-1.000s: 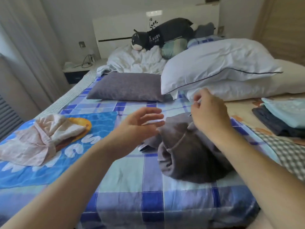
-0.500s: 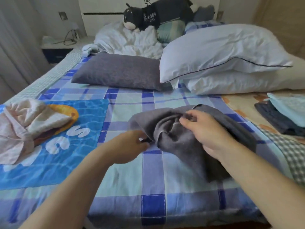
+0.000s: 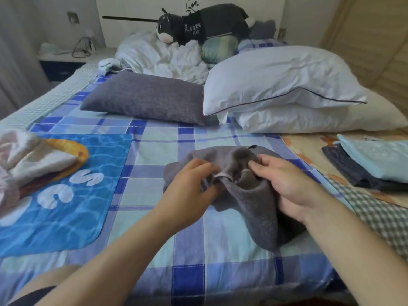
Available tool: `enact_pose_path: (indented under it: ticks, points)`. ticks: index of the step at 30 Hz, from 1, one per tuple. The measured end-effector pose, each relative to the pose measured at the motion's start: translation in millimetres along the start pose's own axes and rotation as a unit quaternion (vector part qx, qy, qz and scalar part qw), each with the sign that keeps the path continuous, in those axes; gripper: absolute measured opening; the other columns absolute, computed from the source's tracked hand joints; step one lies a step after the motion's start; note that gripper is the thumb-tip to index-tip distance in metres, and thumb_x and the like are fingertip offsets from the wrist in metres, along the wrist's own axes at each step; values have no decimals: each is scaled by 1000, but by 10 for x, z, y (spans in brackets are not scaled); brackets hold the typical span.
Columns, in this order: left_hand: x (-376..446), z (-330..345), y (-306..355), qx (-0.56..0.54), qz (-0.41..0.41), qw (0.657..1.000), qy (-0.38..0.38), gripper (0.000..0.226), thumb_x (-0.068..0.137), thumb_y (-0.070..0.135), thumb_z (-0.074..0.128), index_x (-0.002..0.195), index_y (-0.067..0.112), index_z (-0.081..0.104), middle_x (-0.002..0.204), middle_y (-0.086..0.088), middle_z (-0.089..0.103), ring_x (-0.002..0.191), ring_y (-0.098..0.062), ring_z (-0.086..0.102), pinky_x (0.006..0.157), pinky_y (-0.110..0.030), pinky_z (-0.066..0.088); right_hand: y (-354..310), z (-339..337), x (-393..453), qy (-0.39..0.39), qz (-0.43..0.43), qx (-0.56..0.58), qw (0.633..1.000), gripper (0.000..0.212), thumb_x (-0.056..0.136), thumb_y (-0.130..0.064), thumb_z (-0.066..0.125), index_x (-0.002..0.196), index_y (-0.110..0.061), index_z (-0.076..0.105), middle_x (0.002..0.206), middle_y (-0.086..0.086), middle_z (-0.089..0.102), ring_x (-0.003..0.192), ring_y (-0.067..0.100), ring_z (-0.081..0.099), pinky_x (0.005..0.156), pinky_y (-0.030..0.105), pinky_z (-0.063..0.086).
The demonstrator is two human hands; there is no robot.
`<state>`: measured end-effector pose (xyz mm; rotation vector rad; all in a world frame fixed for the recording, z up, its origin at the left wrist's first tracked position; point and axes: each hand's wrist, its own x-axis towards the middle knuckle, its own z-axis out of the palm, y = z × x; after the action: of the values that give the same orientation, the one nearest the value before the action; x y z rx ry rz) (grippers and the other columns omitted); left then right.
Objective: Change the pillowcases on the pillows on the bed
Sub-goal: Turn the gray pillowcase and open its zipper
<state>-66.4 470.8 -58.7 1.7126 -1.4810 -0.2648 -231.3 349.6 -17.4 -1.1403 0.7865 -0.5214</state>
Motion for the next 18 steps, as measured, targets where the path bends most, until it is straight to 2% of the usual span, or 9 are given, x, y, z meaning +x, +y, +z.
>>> enact_pose_path:
  ticks: [2,3,5,6,8,11,14,16,18]
  points:
    - [16,-6,66,22,-12,1000,12,18,99,27,61,82,24,60,84,8,61,79,-13,59,76,-33,49,3,10,-25,80,-69,-68,992,10,100,-18,57,96,-15,65,89,7,72,77,16,70,73,31,59]
    - [38,-39,99,4,-40,999,30,25,101,27,57,76,21,56,73,5,61,70,-17,61,69,-35,50,14,0,-54,173,-150,-161,960,8,100,-23,59,95,-20,64,95,3,70,84,13,68,80,31,58]
    - [109,-184,195,-106,-120,982,102,33,103,26,49,73,14,50,57,-3,60,49,-25,61,49,-34,48,44,62,-213,308,-381,-334,805,5,98,-20,60,95,-16,60,100,0,58,84,9,58,77,28,49]
    - [145,-272,228,-169,-161,963,138,35,104,22,46,70,11,47,49,-4,54,39,-25,55,42,-30,43,98,155,-322,289,-479,-385,734,6,96,-16,62,94,-10,60,99,1,52,83,13,52,75,29,45]
    - [196,-470,290,-320,-229,900,186,37,102,14,46,65,10,43,40,-1,35,30,-17,36,35,-22,36,306,392,-495,184,-552,-493,647,17,89,-19,69,98,-5,66,100,6,53,87,24,52,77,36,44]
    - [167,-691,315,-494,-274,809,166,36,102,17,48,66,16,42,44,2,16,31,-11,20,34,-20,38,622,431,-301,136,-444,-664,586,64,82,-38,68,141,-16,52,134,15,49,122,38,48,108,56,35]
    - [85,-854,331,-524,-279,794,132,38,100,21,51,63,18,41,48,3,6,32,-12,17,44,-25,41,447,142,125,207,-366,-701,576,66,82,-29,66,145,-20,48,146,18,41,133,45,38,116,66,18]
    - [53,-968,314,-518,-271,799,137,42,99,24,53,58,19,45,56,0,3,37,-13,16,50,-28,39,223,-18,298,231,-402,-635,618,39,84,-13,65,122,-19,69,127,13,58,117,41,51,108,57,35]
    - [58,-1075,222,-513,-256,800,176,40,101,26,52,61,21,46,53,1,11,43,-14,21,55,-30,41,-10,-38,308,188,-419,-557,692,26,88,-9,67,108,-22,75,106,4,67,102,29,59,91,38,47]
